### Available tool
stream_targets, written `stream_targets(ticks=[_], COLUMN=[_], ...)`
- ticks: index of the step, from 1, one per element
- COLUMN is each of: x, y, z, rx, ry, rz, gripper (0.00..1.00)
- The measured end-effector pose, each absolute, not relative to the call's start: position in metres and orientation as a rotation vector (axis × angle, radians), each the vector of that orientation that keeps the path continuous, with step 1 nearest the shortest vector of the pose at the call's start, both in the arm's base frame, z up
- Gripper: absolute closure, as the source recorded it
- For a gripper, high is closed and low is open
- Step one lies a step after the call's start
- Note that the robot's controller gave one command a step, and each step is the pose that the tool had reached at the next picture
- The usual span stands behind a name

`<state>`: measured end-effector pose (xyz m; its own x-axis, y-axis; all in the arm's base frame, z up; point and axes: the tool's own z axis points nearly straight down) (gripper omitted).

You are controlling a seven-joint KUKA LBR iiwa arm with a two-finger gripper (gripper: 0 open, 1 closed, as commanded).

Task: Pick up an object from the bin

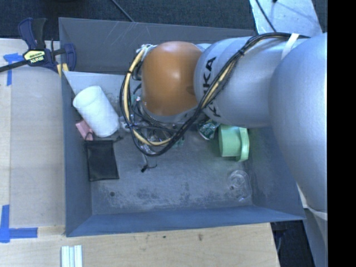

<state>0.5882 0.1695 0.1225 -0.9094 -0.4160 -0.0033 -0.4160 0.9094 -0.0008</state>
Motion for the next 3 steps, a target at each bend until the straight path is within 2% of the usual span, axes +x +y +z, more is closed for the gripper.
stream_targets(ticks=[1,2,3], x=[0.611,0.576,0.602], y=[0.159,0.093,0.046], z=[0.125,0.108,0.088], rx=[-0.74,-0.838,-0.843], ry=[3.05,3.021,3.026], rz=[0.006,0.0,0.001], gripper=[0.0,0.0,0.0])
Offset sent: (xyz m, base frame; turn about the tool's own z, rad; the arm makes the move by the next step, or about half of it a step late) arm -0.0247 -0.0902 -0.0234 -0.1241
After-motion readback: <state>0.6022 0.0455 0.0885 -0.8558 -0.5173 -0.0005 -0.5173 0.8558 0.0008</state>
